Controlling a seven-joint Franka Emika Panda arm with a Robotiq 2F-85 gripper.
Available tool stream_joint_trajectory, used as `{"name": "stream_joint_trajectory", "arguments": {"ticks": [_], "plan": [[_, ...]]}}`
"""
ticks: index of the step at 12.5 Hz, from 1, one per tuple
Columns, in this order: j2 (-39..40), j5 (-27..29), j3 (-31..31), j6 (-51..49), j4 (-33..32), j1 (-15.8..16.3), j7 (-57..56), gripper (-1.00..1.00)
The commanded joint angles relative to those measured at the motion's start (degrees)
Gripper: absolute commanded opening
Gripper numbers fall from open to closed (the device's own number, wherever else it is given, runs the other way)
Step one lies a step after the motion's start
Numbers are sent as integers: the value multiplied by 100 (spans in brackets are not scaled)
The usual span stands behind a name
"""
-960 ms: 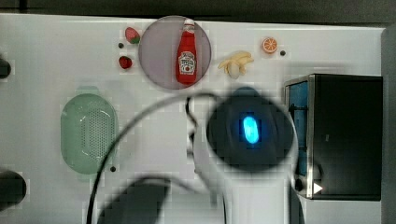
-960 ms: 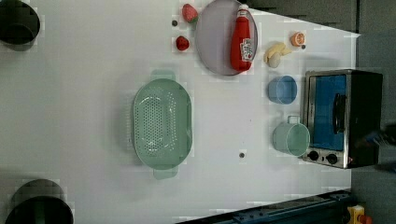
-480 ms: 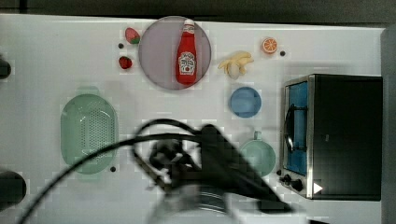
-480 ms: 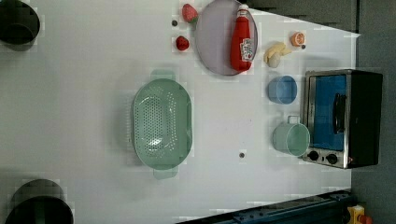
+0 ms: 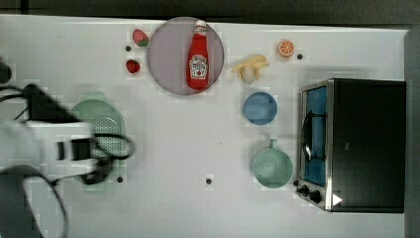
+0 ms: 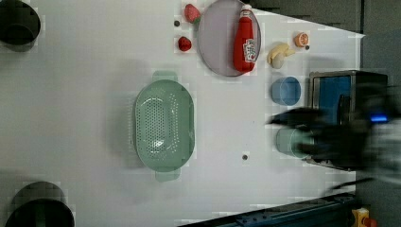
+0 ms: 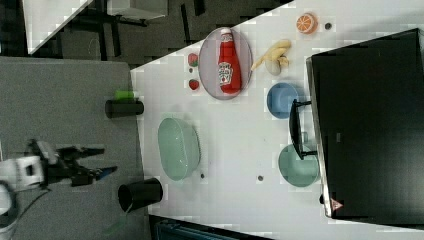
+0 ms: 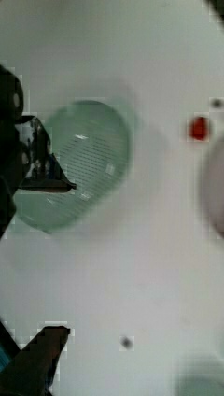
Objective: Drag strainer left to right.
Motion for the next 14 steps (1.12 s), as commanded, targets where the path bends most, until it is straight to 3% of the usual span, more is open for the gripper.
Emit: {"name": "stream_joint_trajectory", "arguments": {"ticks": [1,4,8,14], "plan": [[425,-36,286,549,-147,100,2412,100],[1281,-380,646,1373,-194,142,4380,100],[2490,-1299,652,1994,-212,238,6199,100],[3871,-1815,328,3580,-353,238,6371,100]]}}
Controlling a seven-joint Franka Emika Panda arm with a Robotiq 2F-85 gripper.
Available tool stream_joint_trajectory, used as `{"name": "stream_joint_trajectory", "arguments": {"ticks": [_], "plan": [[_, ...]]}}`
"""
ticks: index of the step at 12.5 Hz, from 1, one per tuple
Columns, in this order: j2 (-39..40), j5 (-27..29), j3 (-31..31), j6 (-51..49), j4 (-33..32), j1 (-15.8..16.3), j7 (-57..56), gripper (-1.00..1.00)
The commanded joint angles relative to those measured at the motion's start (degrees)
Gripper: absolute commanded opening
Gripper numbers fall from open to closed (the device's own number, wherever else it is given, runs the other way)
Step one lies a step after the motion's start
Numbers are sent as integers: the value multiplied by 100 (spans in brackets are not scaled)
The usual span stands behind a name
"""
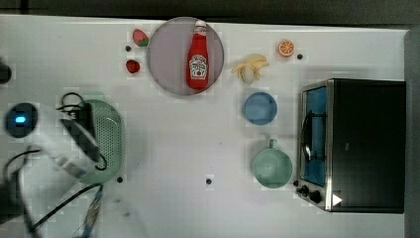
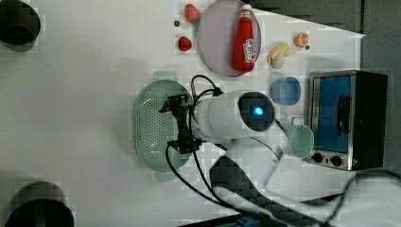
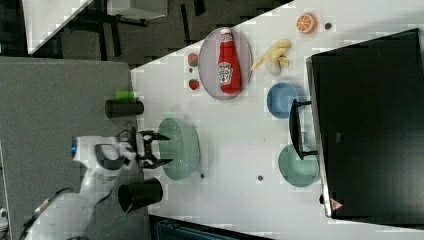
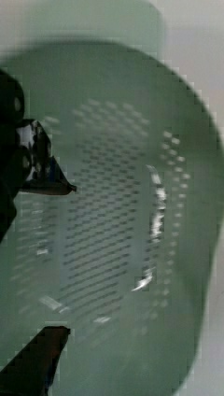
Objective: Drag strainer left to right.
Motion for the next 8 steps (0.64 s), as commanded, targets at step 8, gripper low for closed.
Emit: {"name": "stream_joint_trajectory", "arguments": {"ticks": [8], "plan": [[57,-206,-631,1231,-869,-199,476,100]]}}
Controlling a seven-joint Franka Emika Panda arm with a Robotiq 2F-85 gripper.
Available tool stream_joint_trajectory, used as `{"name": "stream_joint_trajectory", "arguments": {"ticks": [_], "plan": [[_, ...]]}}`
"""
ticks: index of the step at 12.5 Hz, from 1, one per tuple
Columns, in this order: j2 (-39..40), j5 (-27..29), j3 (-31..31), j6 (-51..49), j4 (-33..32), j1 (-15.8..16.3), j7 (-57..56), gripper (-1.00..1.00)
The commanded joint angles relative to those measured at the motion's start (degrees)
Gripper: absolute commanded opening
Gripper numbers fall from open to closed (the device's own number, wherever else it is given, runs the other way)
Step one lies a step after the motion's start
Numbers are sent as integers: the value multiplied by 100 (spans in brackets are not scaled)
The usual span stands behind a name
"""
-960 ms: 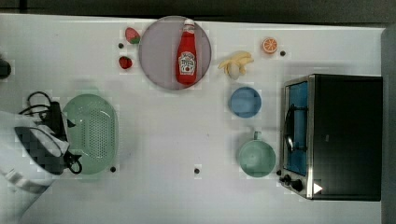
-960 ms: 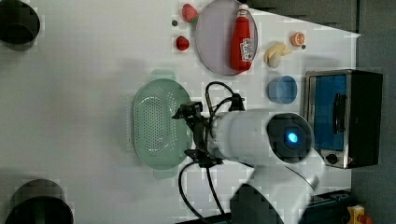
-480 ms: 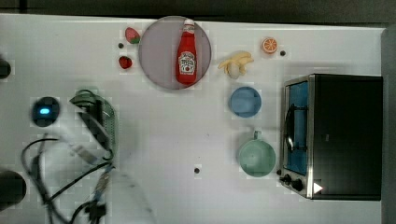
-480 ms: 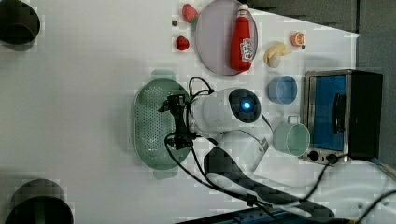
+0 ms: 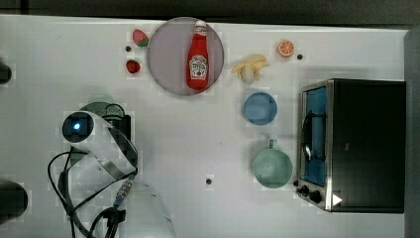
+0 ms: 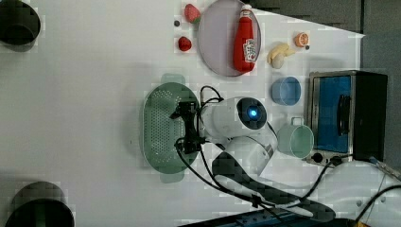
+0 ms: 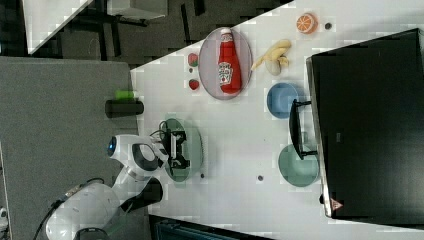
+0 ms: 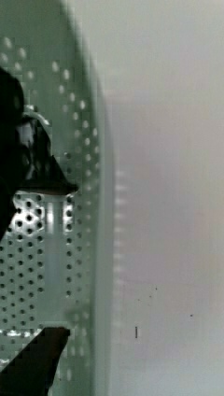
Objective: Drag strainer left to right.
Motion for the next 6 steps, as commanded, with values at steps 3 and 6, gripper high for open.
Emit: {"name": "stream_joint_trajectory", "arguments": {"ticks": [3,6], "plan": [[-557,-33,-157,372,-431,-246,115,100],[-876,-34,-162,470,-867,-532,48,100]]}}
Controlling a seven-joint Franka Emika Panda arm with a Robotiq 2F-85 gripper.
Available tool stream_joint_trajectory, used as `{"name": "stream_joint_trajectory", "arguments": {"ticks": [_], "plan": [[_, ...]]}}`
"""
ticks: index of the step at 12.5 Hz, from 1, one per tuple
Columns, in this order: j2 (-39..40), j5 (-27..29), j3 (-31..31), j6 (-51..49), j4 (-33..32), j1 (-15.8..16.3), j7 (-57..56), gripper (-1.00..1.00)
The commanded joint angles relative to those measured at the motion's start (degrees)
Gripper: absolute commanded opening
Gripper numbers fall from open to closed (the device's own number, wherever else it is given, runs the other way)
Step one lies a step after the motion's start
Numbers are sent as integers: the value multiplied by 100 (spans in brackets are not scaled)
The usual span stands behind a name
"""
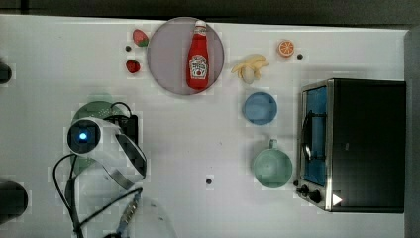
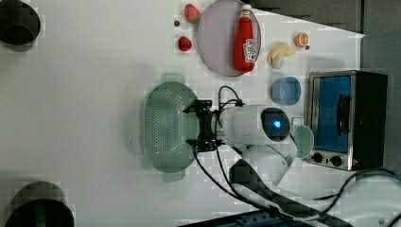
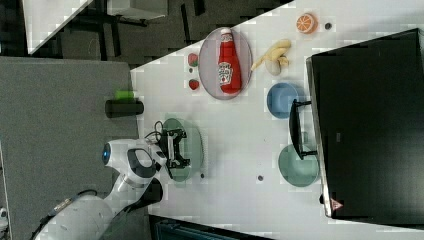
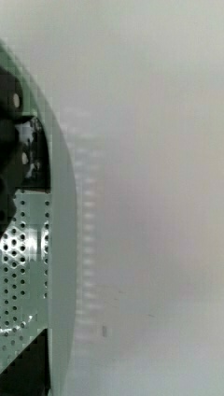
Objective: Drag strainer left to right.
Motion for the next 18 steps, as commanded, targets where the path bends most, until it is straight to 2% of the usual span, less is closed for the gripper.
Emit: {"name": "stream_joint_trajectory", "arguments": {"ticks": [1,8,13,18], "plan": [[-136,5,-103,31,-269,-385,-24,100],[-368,4,-568,533,-787,-876,-1052,100],[-474,4,-1153,545,-886,-1052,-1858,100],[-531,4,-1850,609,-925,-1085,-2674,100]]}}
